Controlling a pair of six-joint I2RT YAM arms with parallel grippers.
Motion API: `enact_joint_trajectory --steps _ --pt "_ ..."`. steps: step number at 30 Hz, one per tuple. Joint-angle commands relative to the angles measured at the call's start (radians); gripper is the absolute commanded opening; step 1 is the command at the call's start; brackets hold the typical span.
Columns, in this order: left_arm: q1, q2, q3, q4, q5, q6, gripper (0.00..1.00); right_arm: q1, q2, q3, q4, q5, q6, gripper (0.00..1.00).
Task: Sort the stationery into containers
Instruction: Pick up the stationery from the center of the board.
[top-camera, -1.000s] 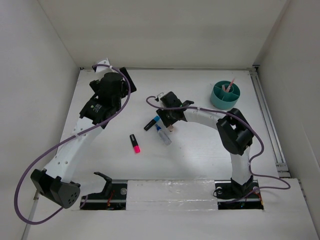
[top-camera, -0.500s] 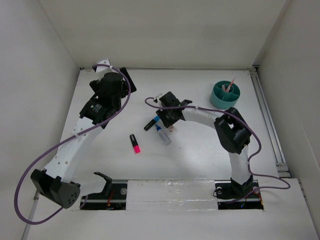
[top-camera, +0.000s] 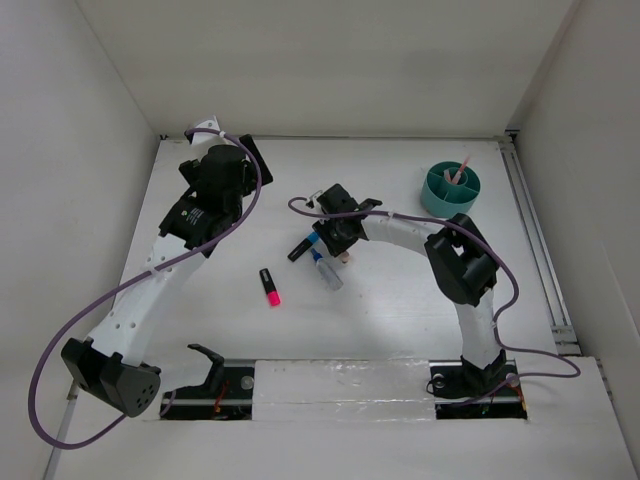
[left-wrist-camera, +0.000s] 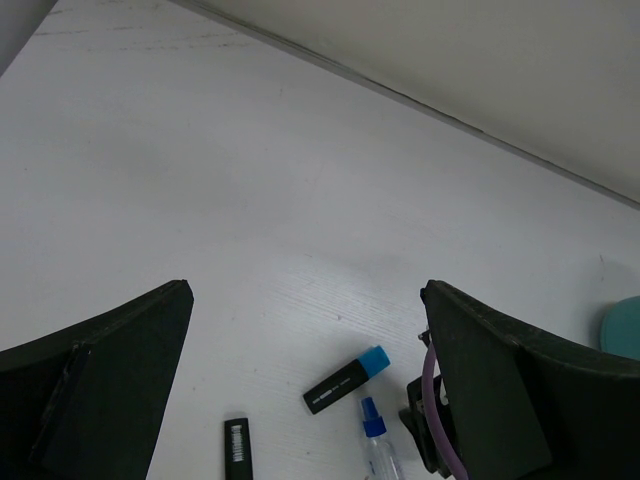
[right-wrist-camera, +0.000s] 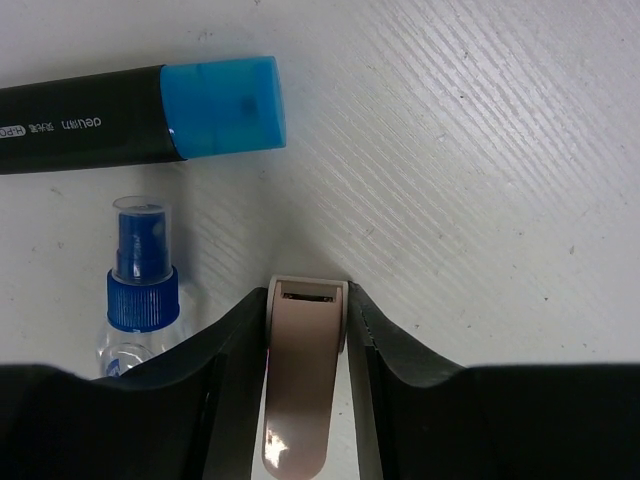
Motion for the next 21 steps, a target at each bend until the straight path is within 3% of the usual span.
enact_joint_trajectory --steps 1,7,8,10,14,17,21 --pt "-0.001 -0.014 0.023 0.026 -0.008 0.01 1.0 0.009 -0.011 0.021 -0.054 0.019 -0.012 0.38" --pt "-0.001 -0.014 0.023 0.026 -0.008 0.01 1.0 0.009 -0.02 0.021 -0.054 0.02 -0.021 0.38" --pt "-0.001 -0.014 0.023 0.026 -0.008 0.01 1.0 0.009 -0.02 0.021 -0.054 0.02 -0.021 0.2" --pt "-0.001 -0.014 0.023 0.026 -0.017 0.01 1.0 0.009 -0.02 0.021 -0.054 0.02 -0.021 0.0" --pt "-0.001 -0.014 0.023 0.035 -0.017 0.01 1.0 -0.021 -0.037 0.046 -0.054 0.053 -0.03 0.0" --pt "-0.001 -0.014 0.014 0.035 -0.017 0.01 1.0 -0.121 -0.112 0.069 -0.045 0.047 -0.039 0.0" --pt "-0.001 -0.014 0.014 0.035 -0.017 0.01 1.0 -0.366 -0.296 -0.02 0.125 -0.225 -0.039 0.0"
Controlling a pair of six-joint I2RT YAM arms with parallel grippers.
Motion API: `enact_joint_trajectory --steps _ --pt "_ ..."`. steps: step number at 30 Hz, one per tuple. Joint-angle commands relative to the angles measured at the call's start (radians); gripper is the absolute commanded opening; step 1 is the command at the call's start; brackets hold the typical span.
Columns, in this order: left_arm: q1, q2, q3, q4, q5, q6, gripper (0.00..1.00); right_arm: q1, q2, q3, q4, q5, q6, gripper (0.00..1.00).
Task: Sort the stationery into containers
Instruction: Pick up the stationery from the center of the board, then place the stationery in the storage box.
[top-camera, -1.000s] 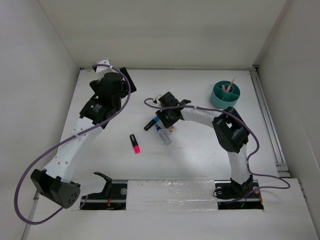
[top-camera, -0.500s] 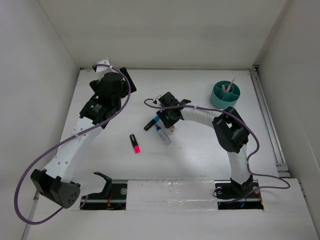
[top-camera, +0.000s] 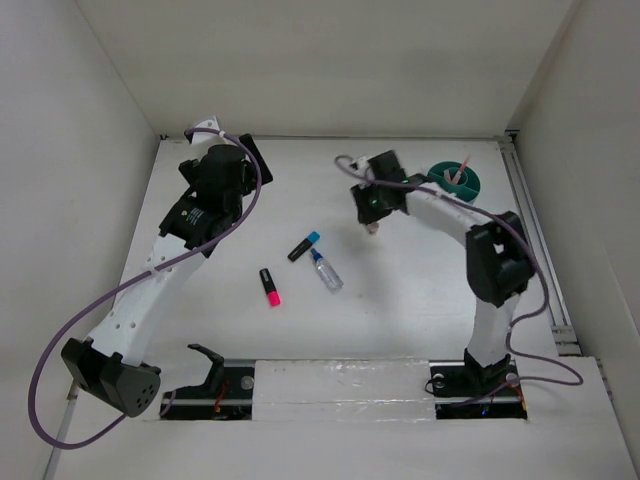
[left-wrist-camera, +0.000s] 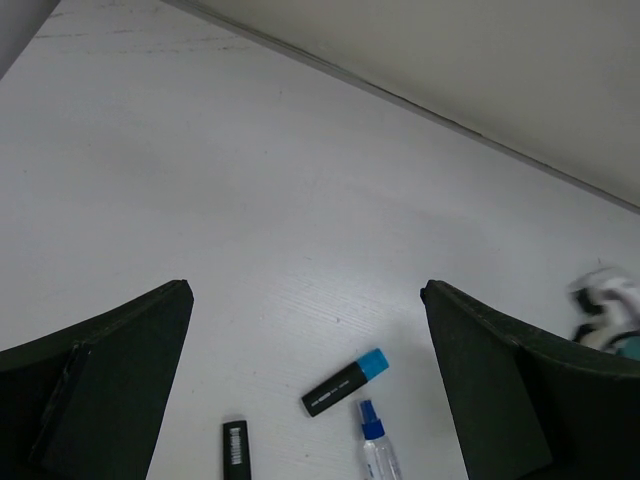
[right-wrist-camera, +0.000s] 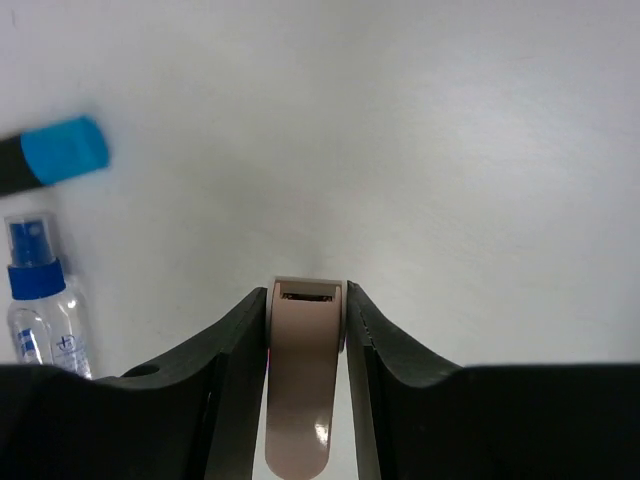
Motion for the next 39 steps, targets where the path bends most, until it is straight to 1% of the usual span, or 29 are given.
enact_joint_trajectory --steps 1,2,3,4,5,6,11,12,14,15,16,17,19,21,24,27,28,32,35,39 --pt "-0.001 -0.014 0.013 0.031 -0.014 0.01 1.0 -0.231 -0.245 -0.015 0.194 -0.214 0.001 0.0" --pt "-0.001 -0.014 0.013 0.031 -0.014 0.01 1.0 -0.274 -0.277 -0.064 0.251 -0.271 0.001 0.0" --pt "-0.001 -0.014 0.013 0.031 -0.014 0.019 1.0 -0.316 -0.331 -0.09 0.376 -0.32 0.025 0.0" --pt "-0.001 -0.023 0.013 0.041 -0.014 0.019 1.0 -0.354 -0.351 -0.112 0.434 -0.39 0.039 0.0" --pt "-0.001 -0.023 0.004 0.041 -0.014 0.019 1.0 -0.418 -0.365 -0.124 0.48 -0.421 0.039 0.0" --pt "-0.001 -0.023 0.004 0.052 -0.014 0.019 1.0 -0.445 -0.376 -0.124 0.544 -0.446 0.039 0.0" --pt "-0.001 -0.023 0.004 0.052 -0.005 0.019 1.0 -0.572 -0.358 -0.055 0.571 -0.457 0.039 0.0" --pt "-0.001 -0.023 0.004 0.052 -0.005 0.019 1.0 -0.618 -0.348 -0.035 0.586 -0.457 0.039 0.0" --pt "-0.001 -0.023 0.004 0.052 0.005 0.019 1.0 -0.664 -0.313 -0.026 0.595 -0.411 0.067 0.0" --pt "-0.001 -0.023 0.004 0.052 0.005 0.019 1.0 -0.708 -0.302 -0.015 0.595 -0.411 0.078 0.0" --pt "-0.001 -0.032 0.004 0.052 0.005 0.019 1.0 -0.731 -0.293 -0.015 0.614 -0.42 0.09 0.0" --pt "-0.001 -0.032 0.004 0.052 0.017 0.019 1.0 -0.753 -0.293 -0.033 0.668 -0.42 0.128 0.0" --pt "-0.001 -0.032 0.004 0.052 0.026 0.019 1.0 -0.808 -0.284 -0.058 0.712 -0.465 0.159 0.0" --pt "-0.001 -0.032 0.004 0.052 0.038 0.019 1.0 -0.808 -0.284 -0.067 0.747 -0.442 0.17 0.0" --pt "-0.001 -0.032 0.004 0.052 0.048 0.019 1.0 -0.808 -0.293 -0.067 0.747 -0.422 0.17 0.0" --pt "-0.001 -0.032 0.004 0.052 0.048 0.019 1.0 -0.808 -0.313 -0.093 0.747 -0.327 0.17 0.0" --pt "-0.001 -0.032 0.004 0.052 0.048 0.019 1.0 -0.808 -0.313 -0.106 0.747 -0.267 0.17 0.0" --pt "-0.001 -0.032 0.004 0.052 0.048 0.019 1.0 -0.808 -0.322 -0.164 0.747 -0.177 0.15 0.0" --pt "-0.001 -0.023 0.004 0.061 0.057 0.019 1.0 -0.819 -0.334 -0.218 0.768 -0.132 0.139 0.0" --pt "-0.001 -0.023 0.004 0.061 0.066 0.019 1.0 -0.819 -0.334 -0.248 0.802 -0.152 0.139 0.0"
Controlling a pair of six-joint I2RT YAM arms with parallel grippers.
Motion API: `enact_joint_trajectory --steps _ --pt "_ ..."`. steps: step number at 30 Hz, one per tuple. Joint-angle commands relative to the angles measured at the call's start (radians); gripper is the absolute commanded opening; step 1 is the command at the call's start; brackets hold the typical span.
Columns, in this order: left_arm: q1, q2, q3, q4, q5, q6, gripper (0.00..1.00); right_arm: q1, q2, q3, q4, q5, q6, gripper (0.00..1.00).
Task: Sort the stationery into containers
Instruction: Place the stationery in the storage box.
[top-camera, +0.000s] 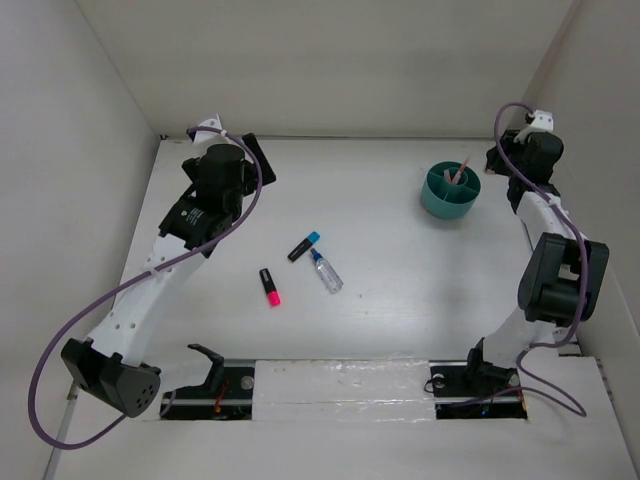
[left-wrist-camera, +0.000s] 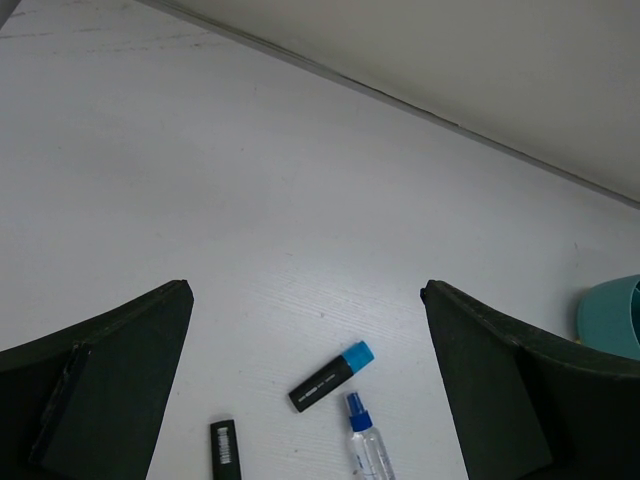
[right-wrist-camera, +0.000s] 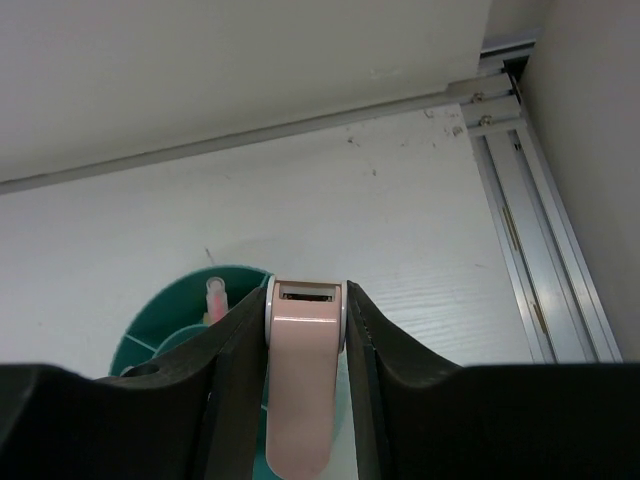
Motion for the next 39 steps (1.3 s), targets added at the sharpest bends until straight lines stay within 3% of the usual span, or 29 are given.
enact_joint_trajectory --steps 1,5,12,39 --pt "-0.001 -0.021 0.005 0.042 0.015 0.012 1.0 -0.006 -0.045 -0.014 0.1 0.027 0.003 0.0" --pt "-0.001 -0.021 0.005 0.042 0.015 0.012 1.0 -0.006 -0.034 -0.067 0.154 -0.002 0.013 0.0" --pt "-0.001 -0.021 0.005 0.042 0.024 0.012 1.0 -0.043 0.018 -0.167 0.405 -0.149 0.085 0.0" --pt "-0.001 -0.031 0.005 0.051 0.033 0.021 1.0 -0.052 0.17 -0.084 0.435 -0.256 0.086 0.0"
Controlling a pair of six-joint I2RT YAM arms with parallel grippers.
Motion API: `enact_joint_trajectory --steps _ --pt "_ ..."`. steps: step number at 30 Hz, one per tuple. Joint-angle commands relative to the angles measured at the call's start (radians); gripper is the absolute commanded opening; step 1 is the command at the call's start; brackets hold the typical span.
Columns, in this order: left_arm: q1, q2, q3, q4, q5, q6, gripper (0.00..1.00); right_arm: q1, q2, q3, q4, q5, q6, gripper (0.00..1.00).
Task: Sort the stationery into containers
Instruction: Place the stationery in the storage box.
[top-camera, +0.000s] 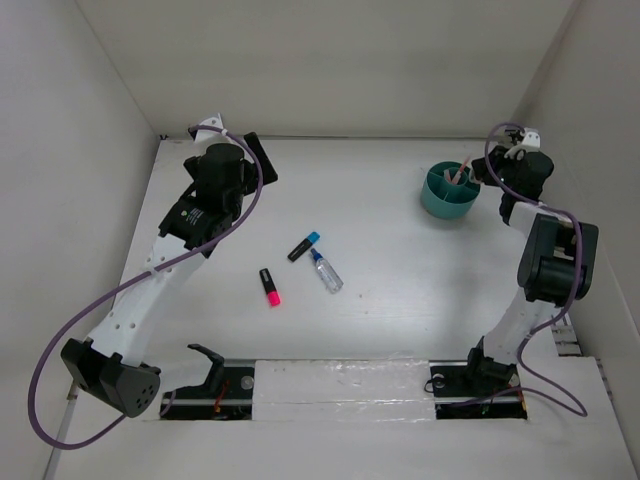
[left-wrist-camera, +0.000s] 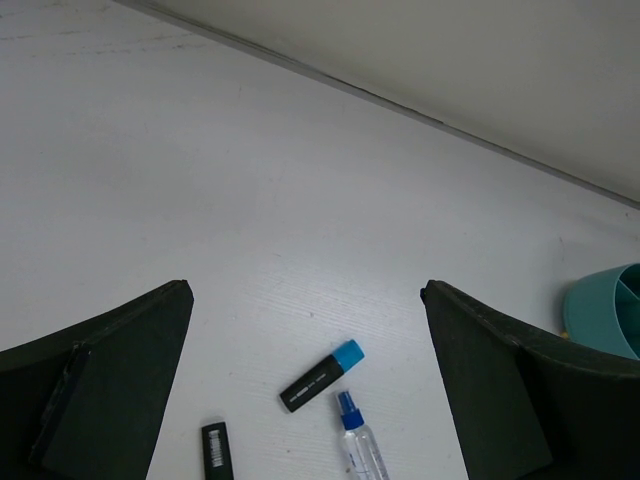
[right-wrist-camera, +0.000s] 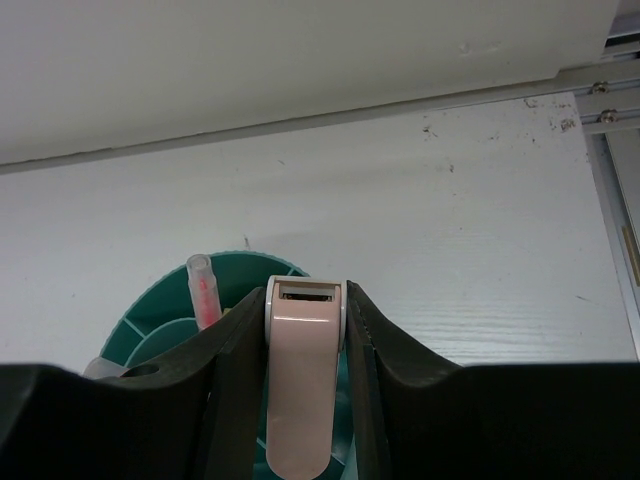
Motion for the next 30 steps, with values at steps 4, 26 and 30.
enact_joint_trajectory --steps 4,26,30 --pt "-0.001 -0.03 0.005 0.035 0.011 0.016 1.0 -0.011 0.025 0.051 0.102 -0.033 0.007 0.0" --pt "-0.001 -0.03 -0.005 0.054 0.029 0.034 1.0 -0.04 0.092 0.071 0.204 -0.17 0.051 0.24" --pt "-0.001 -0.03 -0.005 0.054 0.029 0.034 1.0 -0.04 0.092 0.058 0.232 -0.19 0.06 0.29"
